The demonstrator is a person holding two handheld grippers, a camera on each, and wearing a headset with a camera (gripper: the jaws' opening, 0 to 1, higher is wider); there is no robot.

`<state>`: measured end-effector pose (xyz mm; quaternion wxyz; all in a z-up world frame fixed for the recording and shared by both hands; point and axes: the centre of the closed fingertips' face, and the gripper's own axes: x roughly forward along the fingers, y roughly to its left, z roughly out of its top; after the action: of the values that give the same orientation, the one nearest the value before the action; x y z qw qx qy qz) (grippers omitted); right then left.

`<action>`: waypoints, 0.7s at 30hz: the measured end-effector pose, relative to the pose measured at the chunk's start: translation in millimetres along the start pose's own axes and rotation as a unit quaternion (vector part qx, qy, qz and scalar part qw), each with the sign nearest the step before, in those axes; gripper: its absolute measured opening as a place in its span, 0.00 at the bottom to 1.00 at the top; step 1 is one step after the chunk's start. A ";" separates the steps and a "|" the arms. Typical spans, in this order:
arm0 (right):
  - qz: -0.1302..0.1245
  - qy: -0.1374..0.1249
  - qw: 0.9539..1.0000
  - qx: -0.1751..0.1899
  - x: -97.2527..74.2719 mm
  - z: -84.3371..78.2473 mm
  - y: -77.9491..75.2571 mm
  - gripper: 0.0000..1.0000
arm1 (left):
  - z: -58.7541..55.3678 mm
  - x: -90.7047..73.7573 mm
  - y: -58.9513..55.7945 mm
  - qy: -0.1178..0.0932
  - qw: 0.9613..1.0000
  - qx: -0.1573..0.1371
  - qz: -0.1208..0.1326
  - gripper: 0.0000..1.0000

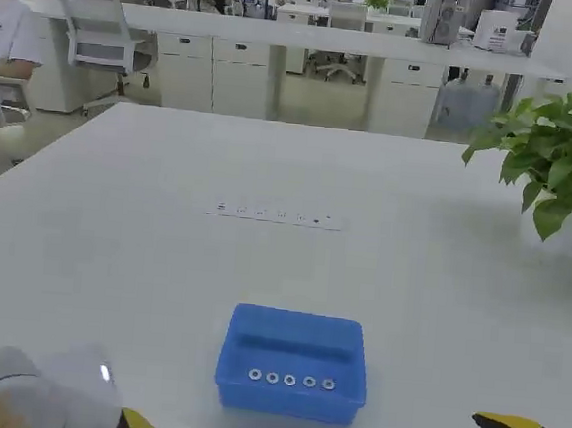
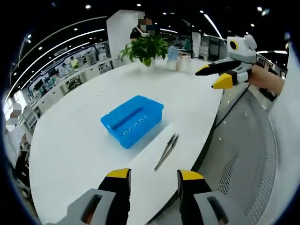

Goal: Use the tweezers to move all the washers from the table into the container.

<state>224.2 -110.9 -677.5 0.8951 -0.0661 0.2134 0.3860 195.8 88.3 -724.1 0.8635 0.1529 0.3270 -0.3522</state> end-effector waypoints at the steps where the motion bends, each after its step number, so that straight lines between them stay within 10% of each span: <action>1: -0.001 -0.008 1.000 0.010 0.9 2.6 0.3 0.54 | 1.6 -5.8 2.2 -0.014 1.000 -0.023 0.005 0.37; 8: 0.006 -0.016 1.000 0.025 3.0 2.6 8.5 0.56 | 4.0 -25.0 12.9 -0.071 0.992 -0.093 0.052 0.55; 14: -0.008 0.004 1.000 0.026 1.4 -9.7 2.1 0.64 | 20.4 -35.8 17.3 -0.135 0.983 -0.092 0.086 0.70; 21: -0.020 -0.010 0.999 0.043 -4.7 -7.5 -5.0 0.69 | 46.3 -48.8 23.6 -0.213 0.965 -0.116 0.102 0.86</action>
<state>222.4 -119.6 -682.5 0.9069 -0.0280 0.2194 0.3587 207.4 106.8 -656.2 0.9563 0.0052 0.1567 -0.2466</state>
